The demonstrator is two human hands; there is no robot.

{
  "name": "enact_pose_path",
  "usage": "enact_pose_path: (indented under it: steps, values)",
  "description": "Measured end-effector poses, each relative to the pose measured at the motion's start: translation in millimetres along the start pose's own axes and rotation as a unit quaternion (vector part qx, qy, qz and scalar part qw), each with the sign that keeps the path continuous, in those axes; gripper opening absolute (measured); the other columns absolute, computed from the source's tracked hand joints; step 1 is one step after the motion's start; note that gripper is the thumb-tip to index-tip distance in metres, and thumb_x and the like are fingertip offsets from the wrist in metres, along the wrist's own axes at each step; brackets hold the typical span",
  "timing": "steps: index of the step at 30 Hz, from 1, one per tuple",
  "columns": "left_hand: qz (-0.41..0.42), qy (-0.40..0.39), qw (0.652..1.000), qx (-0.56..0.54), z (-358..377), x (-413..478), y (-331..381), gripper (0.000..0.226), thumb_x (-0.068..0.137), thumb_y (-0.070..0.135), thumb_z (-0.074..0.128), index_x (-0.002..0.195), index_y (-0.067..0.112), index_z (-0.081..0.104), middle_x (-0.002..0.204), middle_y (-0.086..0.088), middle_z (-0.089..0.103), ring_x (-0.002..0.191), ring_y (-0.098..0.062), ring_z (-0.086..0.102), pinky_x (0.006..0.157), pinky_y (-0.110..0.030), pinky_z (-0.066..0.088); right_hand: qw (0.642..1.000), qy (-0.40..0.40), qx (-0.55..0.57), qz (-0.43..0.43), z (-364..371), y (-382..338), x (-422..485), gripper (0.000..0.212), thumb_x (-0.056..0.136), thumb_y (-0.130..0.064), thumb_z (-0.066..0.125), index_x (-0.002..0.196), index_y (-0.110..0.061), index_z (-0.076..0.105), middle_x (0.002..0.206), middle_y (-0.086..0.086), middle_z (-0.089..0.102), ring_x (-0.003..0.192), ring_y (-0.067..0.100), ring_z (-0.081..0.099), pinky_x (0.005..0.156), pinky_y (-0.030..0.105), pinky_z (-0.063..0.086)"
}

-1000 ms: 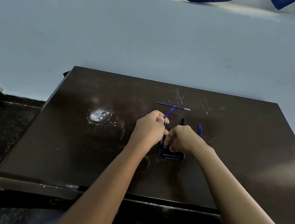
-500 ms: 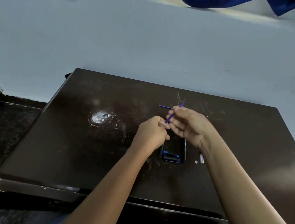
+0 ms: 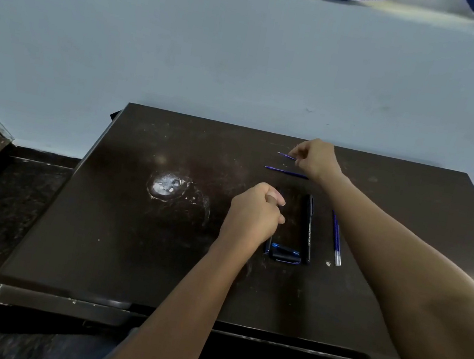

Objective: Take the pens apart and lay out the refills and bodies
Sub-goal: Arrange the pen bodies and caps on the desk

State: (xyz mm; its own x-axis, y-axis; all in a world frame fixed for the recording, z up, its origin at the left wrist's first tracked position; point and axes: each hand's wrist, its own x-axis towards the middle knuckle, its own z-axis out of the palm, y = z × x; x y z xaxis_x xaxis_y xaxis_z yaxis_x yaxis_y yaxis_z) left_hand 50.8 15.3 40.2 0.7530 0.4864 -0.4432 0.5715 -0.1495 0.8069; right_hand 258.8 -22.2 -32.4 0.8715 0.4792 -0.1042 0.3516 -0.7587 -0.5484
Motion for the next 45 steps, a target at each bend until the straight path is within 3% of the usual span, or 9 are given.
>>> enact_pose_path:
  steps: [4,10,15,20,25,29,34,39,45]
  values:
    - [0.003,-0.005,1.000,0.005,0,2,-2,0.027,0.099,0.011,0.039,0.115,0.014,0.060,0.113,-0.008,0.067,0.062,-0.005,0.046,0.050,-0.016,0.033,1.000,0.019,-0.019,0.001,20,4,13,0.028,0.082,0.001,0.056,0.095,-0.018,0.074,0.110,0.008,0.068,0.102,0.027,0.063,0.090,0.039,0.052]
    - [-0.001,-0.004,1.000,-0.003,4,0,-2,0.025,0.099,0.011,0.039,0.110,0.015,0.061,0.110,-0.008,0.068,0.090,-0.016,0.058,0.064,-0.019,0.037,0.998,0.002,-0.057,-0.012,33,5,19,0.030,0.086,-0.003,0.052,0.099,-0.019,0.074,0.116,0.011,0.065,0.102,0.032,0.063,0.091,0.044,0.052]
    - [0.006,0.001,1.000,-0.008,6,0,-3,0.027,0.101,0.014,0.035,0.107,0.017,0.061,0.105,-0.006,0.070,0.076,-0.008,0.050,0.059,-0.020,0.034,0.997,0.007,-0.068,-0.023,38,9,20,0.031,0.087,-0.002,0.050,0.103,-0.016,0.074,0.117,0.013,0.064,0.102,0.033,0.063,0.091,0.043,0.052]
    - [0.002,-0.001,1.000,-0.006,6,0,-3,0.024,0.099,0.012,0.040,0.109,0.016,0.061,0.112,-0.007,0.067,0.090,-0.014,0.055,0.069,-0.023,0.038,0.998,0.002,-0.058,-0.029,39,12,21,0.030,0.088,-0.004,0.049,0.104,-0.013,0.073,0.116,0.013,0.066,0.103,0.032,0.063,0.093,0.040,0.052]
    - [0.002,-0.001,1.000,-0.007,5,1,-3,0.025,0.099,0.011,0.040,0.111,0.015,0.061,0.112,-0.007,0.067,0.084,-0.011,0.051,0.062,-0.019,0.035,0.996,-0.021,-0.069,-0.054,39,18,21,0.027,0.085,-0.011,0.056,0.106,-0.014,0.071,0.112,0.013,0.067,0.103,0.029,0.063,0.093,0.040,0.051]
    - [0.010,0.005,1.000,-0.006,5,1,-4,0.026,0.101,0.014,0.036,0.109,0.016,0.061,0.108,-0.006,0.069,0.068,-0.005,0.049,0.053,-0.017,0.032,0.995,-0.019,-0.082,-0.056,41,23,23,0.026,0.084,-0.011,0.057,0.106,-0.016,0.071,0.112,0.013,0.066,0.101,0.030,0.063,0.091,0.042,0.052]
    - [0.006,0.003,1.000,-0.006,4,1,-3,0.024,0.099,0.010,0.040,0.110,0.015,0.061,0.112,-0.008,0.067,0.086,-0.011,0.052,0.055,-0.014,0.033,0.994,-0.015,-0.089,-0.054,43,25,24,0.026,0.087,-0.011,0.056,0.107,-0.016,0.070,0.115,0.014,0.064,0.099,0.031,0.064,0.092,0.043,0.052]
    - [0.006,0.003,1.000,-0.002,5,1,-2,0.027,0.101,0.013,0.036,0.111,0.015,0.060,0.110,-0.007,0.068,0.075,-0.006,0.049,0.053,-0.014,0.031,0.994,-0.010,-0.092,-0.052,42,24,22,0.026,0.086,-0.010,0.055,0.105,-0.017,0.070,0.114,0.015,0.063,0.100,0.033,0.063,0.091,0.045,0.052]
    - [0.000,-0.004,1.000,-0.001,5,2,0,0.027,0.100,0.011,0.037,0.114,0.013,0.060,0.114,-0.009,0.067,0.082,-0.010,0.050,0.052,-0.013,0.031,0.994,-0.004,-0.094,-0.053,43,21,18,0.024,0.086,-0.012,0.055,0.104,-0.018,0.070,0.113,0.015,0.063,0.100,0.033,0.062,0.090,0.045,0.052]
